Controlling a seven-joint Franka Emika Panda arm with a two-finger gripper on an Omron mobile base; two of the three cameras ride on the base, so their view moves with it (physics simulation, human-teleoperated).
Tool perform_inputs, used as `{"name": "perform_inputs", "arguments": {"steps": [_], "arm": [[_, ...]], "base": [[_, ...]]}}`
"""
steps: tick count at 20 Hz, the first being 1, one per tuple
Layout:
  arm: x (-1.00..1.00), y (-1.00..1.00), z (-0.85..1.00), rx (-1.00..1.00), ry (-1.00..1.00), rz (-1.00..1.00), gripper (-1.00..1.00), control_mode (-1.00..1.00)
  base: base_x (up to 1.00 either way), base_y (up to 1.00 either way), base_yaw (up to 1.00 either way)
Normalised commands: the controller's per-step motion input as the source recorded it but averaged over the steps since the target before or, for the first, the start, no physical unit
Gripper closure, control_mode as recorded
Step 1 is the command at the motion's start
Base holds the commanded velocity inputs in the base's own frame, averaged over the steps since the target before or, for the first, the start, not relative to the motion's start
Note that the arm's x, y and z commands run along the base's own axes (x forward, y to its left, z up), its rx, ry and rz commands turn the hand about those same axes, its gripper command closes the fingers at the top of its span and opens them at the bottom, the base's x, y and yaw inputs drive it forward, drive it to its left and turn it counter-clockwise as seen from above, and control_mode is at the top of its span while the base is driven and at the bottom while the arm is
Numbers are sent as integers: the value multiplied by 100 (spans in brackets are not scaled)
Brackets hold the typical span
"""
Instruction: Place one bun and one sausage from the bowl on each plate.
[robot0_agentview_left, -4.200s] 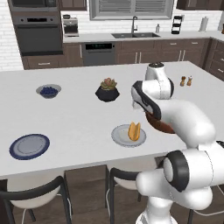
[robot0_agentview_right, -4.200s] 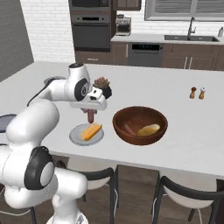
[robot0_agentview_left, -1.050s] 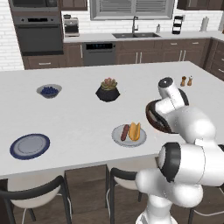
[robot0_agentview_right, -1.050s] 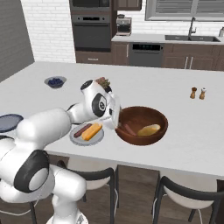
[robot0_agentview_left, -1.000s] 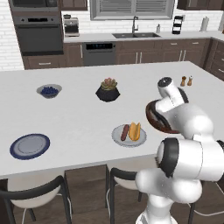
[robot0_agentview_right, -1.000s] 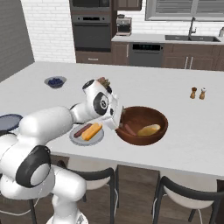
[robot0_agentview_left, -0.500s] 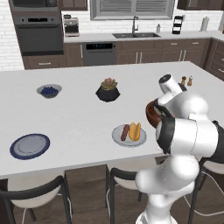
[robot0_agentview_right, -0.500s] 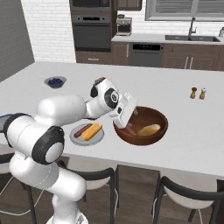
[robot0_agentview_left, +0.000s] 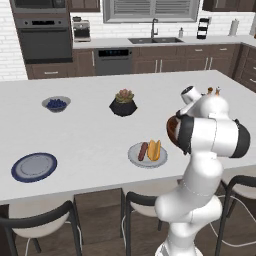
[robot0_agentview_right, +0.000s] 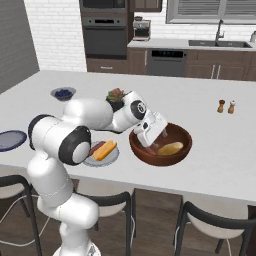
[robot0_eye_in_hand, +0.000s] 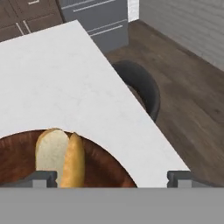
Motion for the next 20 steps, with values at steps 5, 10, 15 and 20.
{"name": "perform_inputs", "arguments": {"steps": [5,10,15,20], "arm": [[9,-11,-20,0,16,-9,-100,-100],[10,-10,-26,0,4,-10,-100,-100],[52,-17,-12,0,0,-12,-100,-100],[26,-28,-37,-1,0,-9,-100,-100]], "base": [[0,0,0],[0,0,0],[0,0,0],[0,0,0]]}}
